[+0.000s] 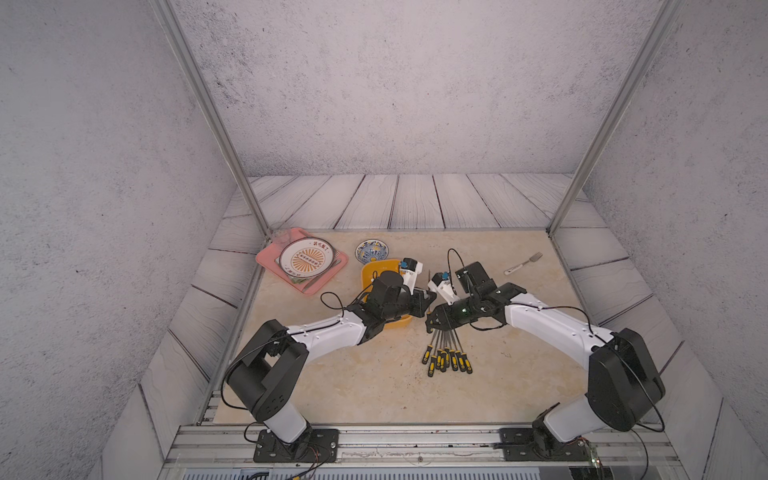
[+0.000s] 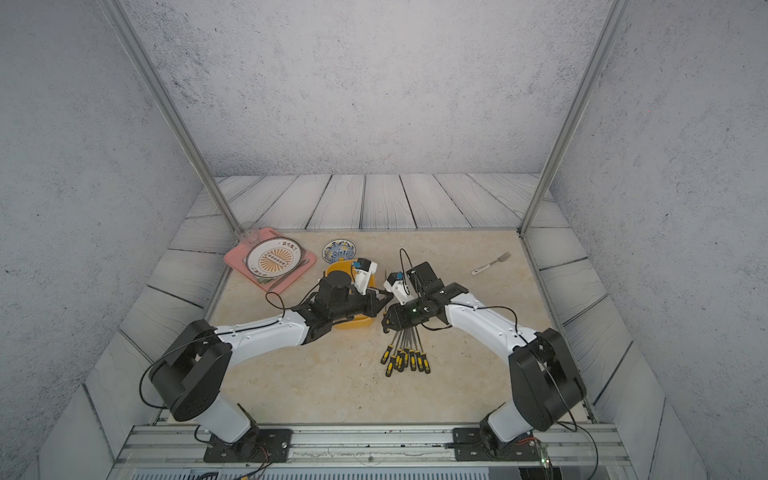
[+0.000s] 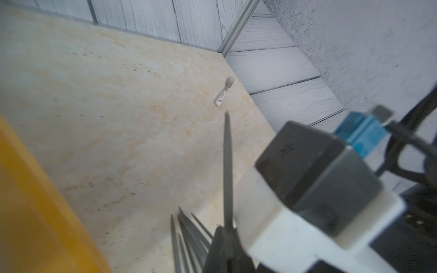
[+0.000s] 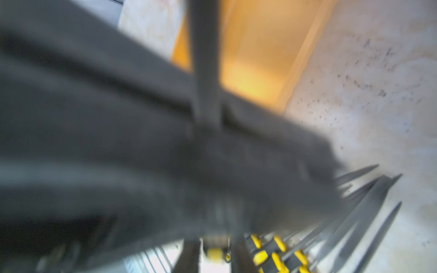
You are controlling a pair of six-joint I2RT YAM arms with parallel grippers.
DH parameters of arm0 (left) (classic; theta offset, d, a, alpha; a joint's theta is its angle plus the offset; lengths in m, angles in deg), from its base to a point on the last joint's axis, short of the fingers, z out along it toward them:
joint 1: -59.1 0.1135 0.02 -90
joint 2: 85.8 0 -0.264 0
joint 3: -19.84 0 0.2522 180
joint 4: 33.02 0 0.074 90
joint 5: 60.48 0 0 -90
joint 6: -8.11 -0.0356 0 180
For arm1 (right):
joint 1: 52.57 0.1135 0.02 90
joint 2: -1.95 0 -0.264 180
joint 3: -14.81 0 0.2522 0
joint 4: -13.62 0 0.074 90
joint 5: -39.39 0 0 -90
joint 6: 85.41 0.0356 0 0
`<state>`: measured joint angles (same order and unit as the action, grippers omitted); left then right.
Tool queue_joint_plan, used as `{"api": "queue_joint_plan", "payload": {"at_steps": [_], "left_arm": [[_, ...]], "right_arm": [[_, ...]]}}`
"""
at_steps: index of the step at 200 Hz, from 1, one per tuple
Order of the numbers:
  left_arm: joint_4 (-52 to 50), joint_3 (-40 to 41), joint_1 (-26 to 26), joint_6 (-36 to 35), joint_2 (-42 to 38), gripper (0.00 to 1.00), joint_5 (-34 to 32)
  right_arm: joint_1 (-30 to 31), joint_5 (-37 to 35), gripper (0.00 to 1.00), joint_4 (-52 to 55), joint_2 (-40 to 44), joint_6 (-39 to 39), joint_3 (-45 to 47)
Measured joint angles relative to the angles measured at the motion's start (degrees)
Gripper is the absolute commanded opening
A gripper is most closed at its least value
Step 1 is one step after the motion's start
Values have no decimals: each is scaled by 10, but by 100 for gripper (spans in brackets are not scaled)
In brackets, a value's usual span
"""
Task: Put the file tool into the storage box
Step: Place the file tool in the storage box.
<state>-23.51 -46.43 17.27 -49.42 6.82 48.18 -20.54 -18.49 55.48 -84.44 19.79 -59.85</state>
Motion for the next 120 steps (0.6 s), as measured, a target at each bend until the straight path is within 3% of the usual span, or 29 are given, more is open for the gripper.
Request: {"api": "queue_joint_plan", "payload": {"at_steps": [65,120], "left_arm": [[-39,-24,84,-39,12,0,-67],[-48,-115,99,-54,133,0,-80]], "right_arm": [[0,-23,40,7,55,4,10],[0,-47,40,9,59,4,19]]}}
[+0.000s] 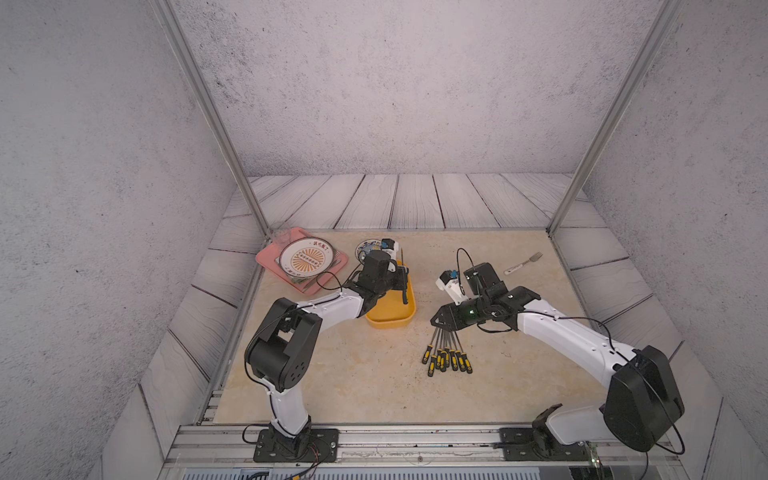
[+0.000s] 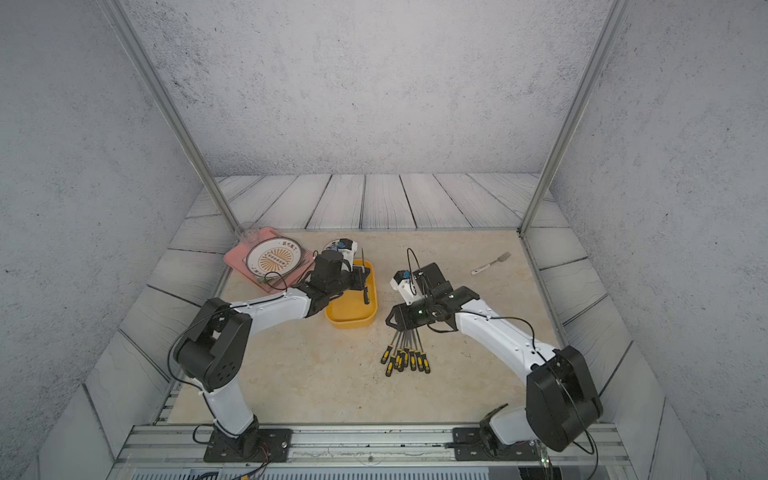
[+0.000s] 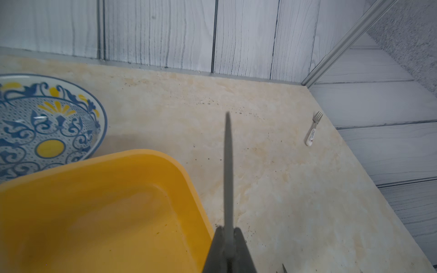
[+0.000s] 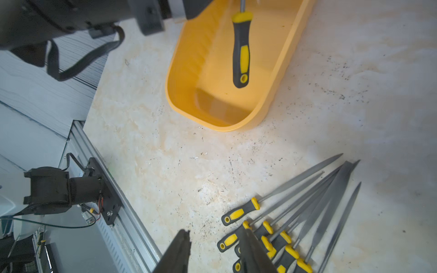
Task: Put the file tool into the storage box
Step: Place the file tool in the storage box.
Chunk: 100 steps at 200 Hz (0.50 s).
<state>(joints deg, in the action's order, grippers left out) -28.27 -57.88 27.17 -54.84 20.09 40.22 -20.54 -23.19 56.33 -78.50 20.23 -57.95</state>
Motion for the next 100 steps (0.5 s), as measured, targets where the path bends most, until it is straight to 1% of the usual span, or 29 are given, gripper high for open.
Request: {"api": "queue_joint_plan", "payload": {"at_steps": [9,16,29,38,50,68,77,94,100], "left_arm": [[-1,-1,0,7,19,0,2],[-4,0,0,13,31,4,3],[-4,11,0,24,43,6,4],[-6,23,0,30,44,14,4],[-9,32,0,36,44,20,5],[-14,41,0,44,43,32,10],[-15,47,0,45,40,40,14],[-16,60,0,52,32,45,17],[-16,65,0,54,27,49,19]], "right_arm": [[0,-9,40,2,-1,0,0],[0,-17,40,5,-3,0,0],[0,-35,40,14,-13,0,-2],[0,-47,40,22,-24,0,-4],[0,-65,40,34,-40,2,-5],[0,-93,39,57,-66,5,-7],[0,-107,38,70,-80,7,-8],[0,-126,35,93,-100,11,-8],[0,-130,35,99,-104,12,-7]]}}
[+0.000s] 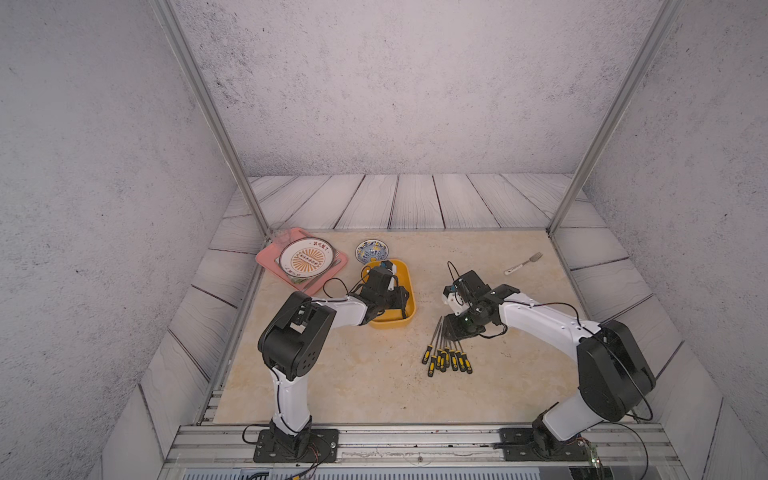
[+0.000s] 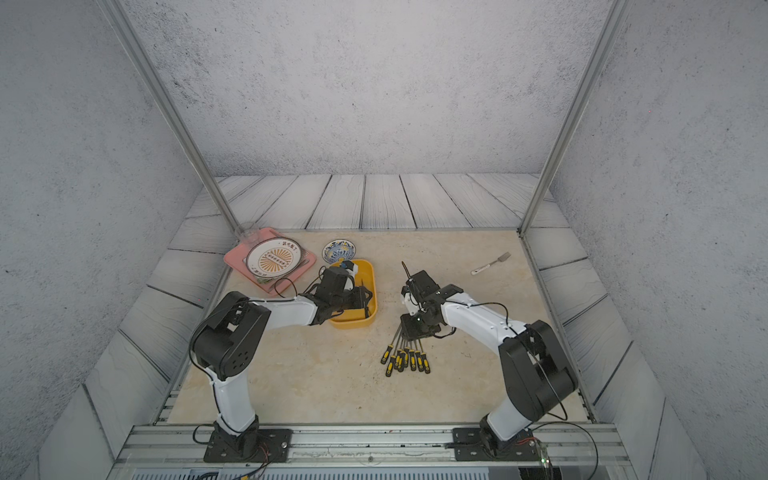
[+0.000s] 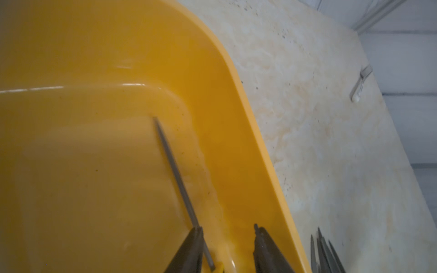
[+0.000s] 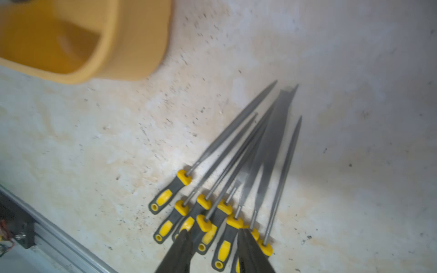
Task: Put the file tool into the storage box
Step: Place the file tool in the storage box, then pick up the file tool from the center of the board.
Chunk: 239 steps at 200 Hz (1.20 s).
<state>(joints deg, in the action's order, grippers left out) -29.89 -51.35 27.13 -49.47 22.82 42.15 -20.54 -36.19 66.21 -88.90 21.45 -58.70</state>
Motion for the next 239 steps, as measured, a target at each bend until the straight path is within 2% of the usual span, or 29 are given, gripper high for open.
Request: {"api": "queue_joint_plan", "payload": {"at_steps": [48,116,182,239], "left_arm": [[6,44,-1,25,-57,49,5],[16,95,-16,43,-119,51,-4],[15,145,-23,51,-161,54,-22],[14,160,-23,38,-199,54,-51]], "right_arm": [[0,-5,30,16,-1,5,11],[13,50,34,23,8,-11,16],[60,69,35,43,-80,-24,-7],[70,63,33,47,-93,-21,-15]]}}
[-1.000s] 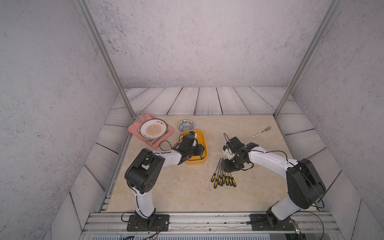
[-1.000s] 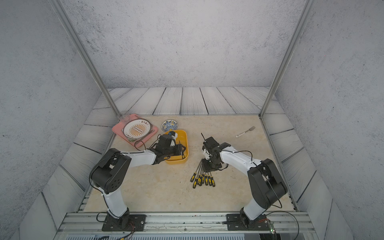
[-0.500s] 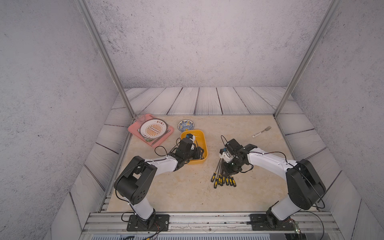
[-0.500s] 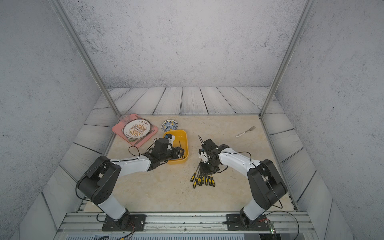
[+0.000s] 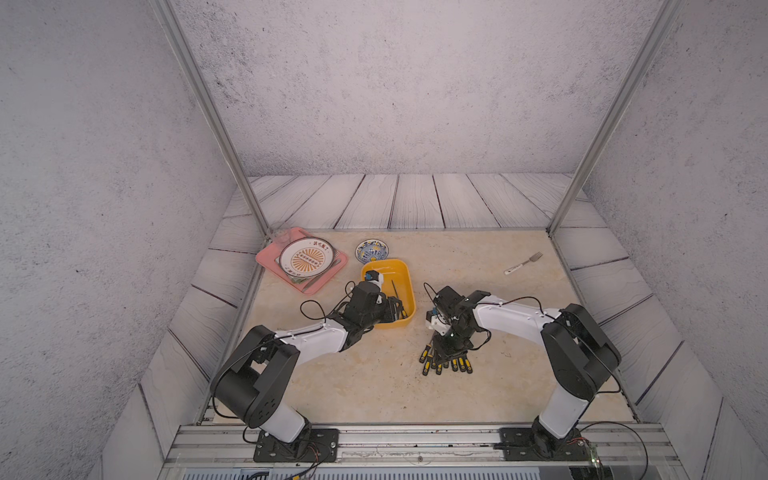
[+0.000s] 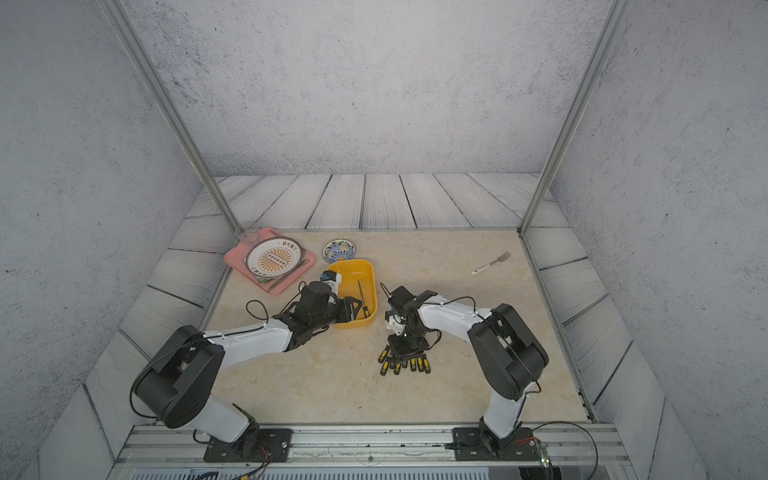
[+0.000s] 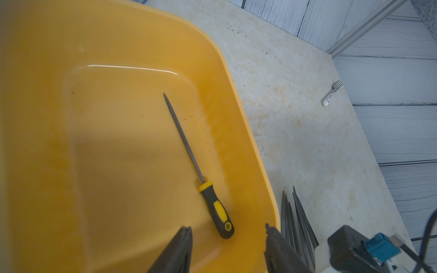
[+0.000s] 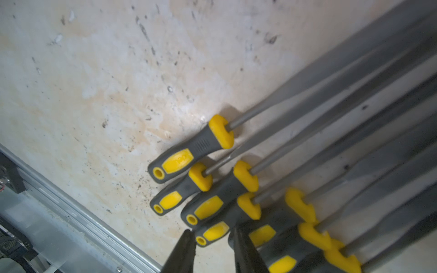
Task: Put the file tool into the storage box
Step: Pick up the file tool from the center of the board.
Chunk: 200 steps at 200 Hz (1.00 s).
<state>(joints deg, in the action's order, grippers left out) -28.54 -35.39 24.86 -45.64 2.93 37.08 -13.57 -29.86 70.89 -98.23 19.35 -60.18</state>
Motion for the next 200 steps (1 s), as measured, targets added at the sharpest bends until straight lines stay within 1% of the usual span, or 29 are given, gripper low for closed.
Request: {"api": "queue_joint_plan", "payload": {"at_steps": [30,52,64,92,99,115,116,126,134,157,179,200], "left_arm": [[0,0,0,-1,-2,54,-5],[0,0,0,-1,-2,55,-7],[0,0,0,-1,-2,55,-7],[2,0,0,-1,-2,55,-7],[2,0,0,-1,-2,55,-7],[2,0,0,-1,-2,55,-8],[2,0,0,-1,-2,55,-8],[2,0,0,-1,-2,55,-7],[2,0,0,0,-2,55,-7],[1,0,0,0,-2,56,-2],[1,-2,0,1,-2,56,10],[3,-6,-3,2,-2,57,21]], "right_arm": [[6,3,34,-16,-10,6,0],[8,-9,34,-12,-9,10,-1],[10,-32,35,-11,-11,12,8],[11,-41,34,-13,-8,18,18],[12,-43,33,-15,-7,20,20],[13,-46,23,-18,-5,23,23],[13,-45,20,-18,-5,23,23],[12,-40,12,-22,-5,33,25],[13,-38,9,-25,-4,33,25],[16,-50,8,-25,3,35,26],[13,-100,8,-9,20,34,26],[8,-127,8,-3,57,33,25]]}}
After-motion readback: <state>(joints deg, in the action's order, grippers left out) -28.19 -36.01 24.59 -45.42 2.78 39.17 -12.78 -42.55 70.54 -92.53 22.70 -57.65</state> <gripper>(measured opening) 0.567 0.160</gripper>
